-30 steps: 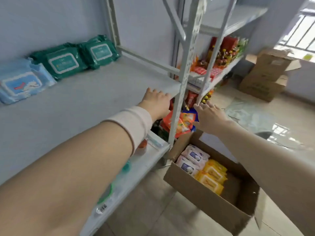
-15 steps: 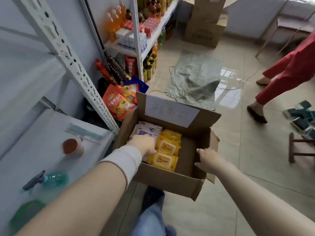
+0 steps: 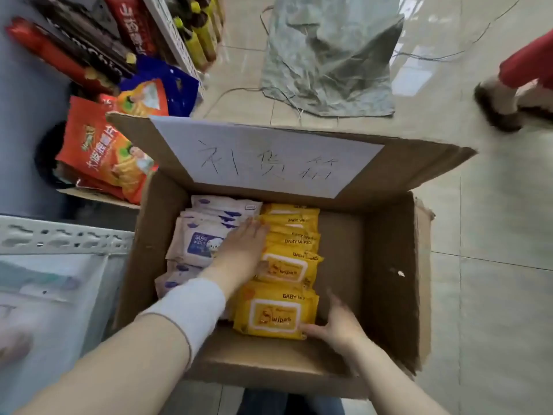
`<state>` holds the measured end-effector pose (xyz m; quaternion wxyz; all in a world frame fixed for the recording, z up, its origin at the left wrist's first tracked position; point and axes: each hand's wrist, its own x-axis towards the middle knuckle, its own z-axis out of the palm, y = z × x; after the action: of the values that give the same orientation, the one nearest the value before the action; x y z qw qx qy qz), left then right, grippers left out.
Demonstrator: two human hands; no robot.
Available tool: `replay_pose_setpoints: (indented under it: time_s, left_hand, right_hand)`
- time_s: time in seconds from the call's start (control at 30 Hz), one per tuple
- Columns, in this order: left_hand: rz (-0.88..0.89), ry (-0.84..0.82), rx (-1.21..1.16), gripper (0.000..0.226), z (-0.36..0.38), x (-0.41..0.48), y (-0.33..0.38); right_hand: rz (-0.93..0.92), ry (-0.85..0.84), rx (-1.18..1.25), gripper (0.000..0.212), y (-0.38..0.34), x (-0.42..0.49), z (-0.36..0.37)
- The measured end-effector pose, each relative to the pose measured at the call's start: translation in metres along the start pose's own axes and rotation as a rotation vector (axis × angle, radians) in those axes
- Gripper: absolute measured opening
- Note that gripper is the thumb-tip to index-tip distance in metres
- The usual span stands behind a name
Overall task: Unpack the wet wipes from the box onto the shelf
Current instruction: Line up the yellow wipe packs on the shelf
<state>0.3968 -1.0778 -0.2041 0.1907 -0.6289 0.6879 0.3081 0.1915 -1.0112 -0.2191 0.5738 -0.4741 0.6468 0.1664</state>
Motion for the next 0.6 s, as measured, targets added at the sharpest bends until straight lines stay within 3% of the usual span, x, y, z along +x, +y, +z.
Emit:
replay_pose_setpoints:
  time_s: [0.13, 0.27, 0.43, 0.6]
  left_hand:
    - [0.132, -0.004, 0.200, 0.069, 0.016, 0.039, -0.019]
    - [0.128, -0.009, 0.142, 0.060, 0.022, 0.049, -0.020]
    - [0.182, -0.078, 0.167, 0.048, 0.015, 0.058, -0.017]
    - [0.161, -0.161, -0.127, 0.034, 0.016, 0.052, -0.015]
  right_hand:
    - [-0.020, -0.071, 0.204, 0.081, 0.007, 0.039, 0.015]
    - [0.040, -0.076, 0.370, 0.080, 0.011, 0.049, 0.024]
    - [0.103, 0.051, 0.454, 0.080, 0.015, 0.048, 0.033]
    - [0.076, 0.031, 0.526, 0.053, 0.013, 0.038, 0.039]
